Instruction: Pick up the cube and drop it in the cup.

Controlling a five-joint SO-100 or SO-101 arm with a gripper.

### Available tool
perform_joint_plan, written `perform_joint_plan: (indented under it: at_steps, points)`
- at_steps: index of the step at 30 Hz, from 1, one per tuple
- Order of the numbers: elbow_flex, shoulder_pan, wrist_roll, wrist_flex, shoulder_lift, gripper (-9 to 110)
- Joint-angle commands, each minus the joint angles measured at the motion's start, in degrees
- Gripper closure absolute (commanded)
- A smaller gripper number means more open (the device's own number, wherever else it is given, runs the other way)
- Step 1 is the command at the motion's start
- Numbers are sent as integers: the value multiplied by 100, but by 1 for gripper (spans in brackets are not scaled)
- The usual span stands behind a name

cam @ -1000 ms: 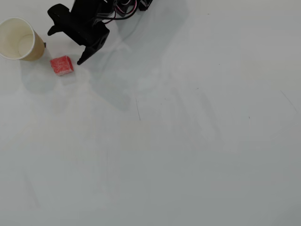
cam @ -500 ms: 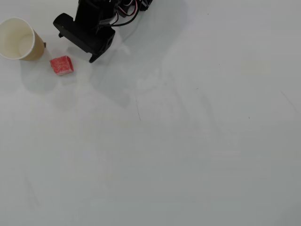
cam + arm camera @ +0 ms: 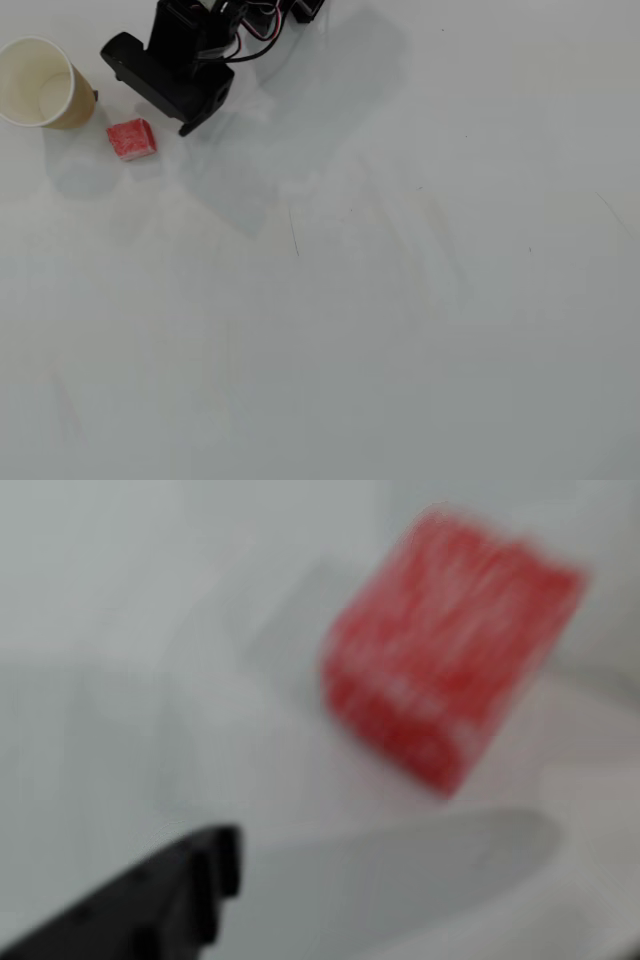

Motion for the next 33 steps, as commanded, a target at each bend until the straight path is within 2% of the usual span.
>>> perform_joint_plan:
  at_steps: [1, 23, 33]
  points:
    - [-853, 62, -44, -606, -141, 59]
    - [-2259, 404, -18, -976, -2057, 60]
    - [-2382, 35, -70, -932, -2057, 60]
